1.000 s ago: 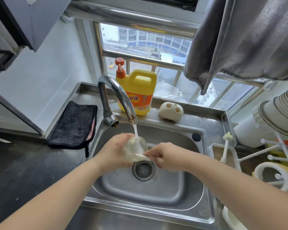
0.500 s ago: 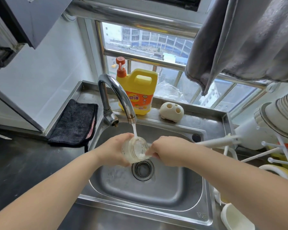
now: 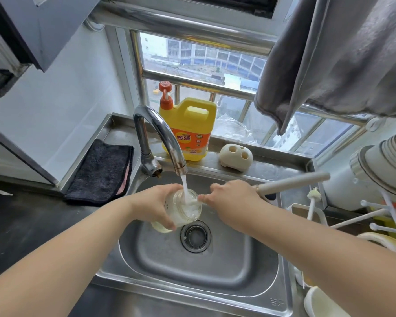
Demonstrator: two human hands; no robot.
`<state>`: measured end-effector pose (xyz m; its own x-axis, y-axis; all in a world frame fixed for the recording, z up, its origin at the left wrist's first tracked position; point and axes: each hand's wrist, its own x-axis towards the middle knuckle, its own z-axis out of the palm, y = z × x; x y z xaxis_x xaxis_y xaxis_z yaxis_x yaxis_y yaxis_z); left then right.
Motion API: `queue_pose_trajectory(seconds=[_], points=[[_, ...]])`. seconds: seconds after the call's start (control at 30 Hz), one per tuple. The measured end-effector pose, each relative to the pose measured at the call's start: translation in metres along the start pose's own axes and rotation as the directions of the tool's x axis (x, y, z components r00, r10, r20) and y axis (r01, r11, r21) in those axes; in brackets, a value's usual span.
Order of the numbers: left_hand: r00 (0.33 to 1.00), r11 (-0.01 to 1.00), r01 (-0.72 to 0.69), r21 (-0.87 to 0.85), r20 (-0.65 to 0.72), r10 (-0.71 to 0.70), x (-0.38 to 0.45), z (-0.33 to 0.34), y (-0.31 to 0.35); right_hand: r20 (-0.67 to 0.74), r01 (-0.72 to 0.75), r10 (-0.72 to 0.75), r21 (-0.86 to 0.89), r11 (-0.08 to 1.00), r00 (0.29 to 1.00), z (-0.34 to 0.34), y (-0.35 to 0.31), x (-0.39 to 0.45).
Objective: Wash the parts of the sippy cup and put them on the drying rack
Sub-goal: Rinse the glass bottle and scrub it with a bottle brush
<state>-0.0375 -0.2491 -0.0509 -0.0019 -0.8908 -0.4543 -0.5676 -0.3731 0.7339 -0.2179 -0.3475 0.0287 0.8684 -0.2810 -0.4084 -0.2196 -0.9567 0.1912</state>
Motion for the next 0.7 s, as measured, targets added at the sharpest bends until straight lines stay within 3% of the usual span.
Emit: queue_pose_trajectory(seconds=[0.07, 0.17, 0.27, 0.33, 0.4, 0.5, 0.63, 0.7], points=[[1.000, 1.000, 0.004, 0.022, -0.001, -0.004, 0.000, 0.001, -0.002, 0.089, -0.028, 0.009, 0.215, 0.976, 0.996, 0.009, 0.001, 0.000], [0.999, 0.997, 0.021, 0.071, -0.042, -0.018, 0.000, 0.008, -0.005, 0.203, -0.084, -0.038, 0.560, 0.824, 0.979, 0.013, 0.004, -0.002], [0.988, 0.941, 0.033, 0.336, -0.153, 0.020, 0.000, 0.011, -0.003, 0.226, -0.176, 0.028, 0.667, 0.724, 0.974, 0.018, 0.012, -0.004], [0.982, 0.793, 0.081, 0.604, -0.182, 0.039, -0.001, 0.011, -0.003, 0.233, -0.221, 0.078, 0.689, 0.690, 0.969, 0.025, 0.015, -0.009], [0.965, 0.613, 0.064, 0.788, -0.205, 0.163, -0.005, 0.013, -0.006, 0.244, -0.256, 0.115, 0.701, 0.666, 0.963, 0.032, 0.016, -0.015], [0.906, 0.368, 0.081, 0.926, -0.222, 0.360, -0.010, 0.011, -0.017, 0.259, -0.289, 0.145, 0.702, 0.651, 0.955, 0.042, 0.015, -0.027], [0.809, 0.216, 0.122, 0.969, -0.223, 0.544, -0.021, 0.004, -0.014, 0.285, -0.334, 0.179, 0.725, 0.602, 0.942, 0.051, 0.012, -0.038], [0.733, 0.214, 0.174, 0.961, -0.271, 0.623, -0.027, 0.000, -0.011, 0.300, -0.351, 0.186, 0.736, 0.578, 0.936, 0.055, 0.012, -0.042]])
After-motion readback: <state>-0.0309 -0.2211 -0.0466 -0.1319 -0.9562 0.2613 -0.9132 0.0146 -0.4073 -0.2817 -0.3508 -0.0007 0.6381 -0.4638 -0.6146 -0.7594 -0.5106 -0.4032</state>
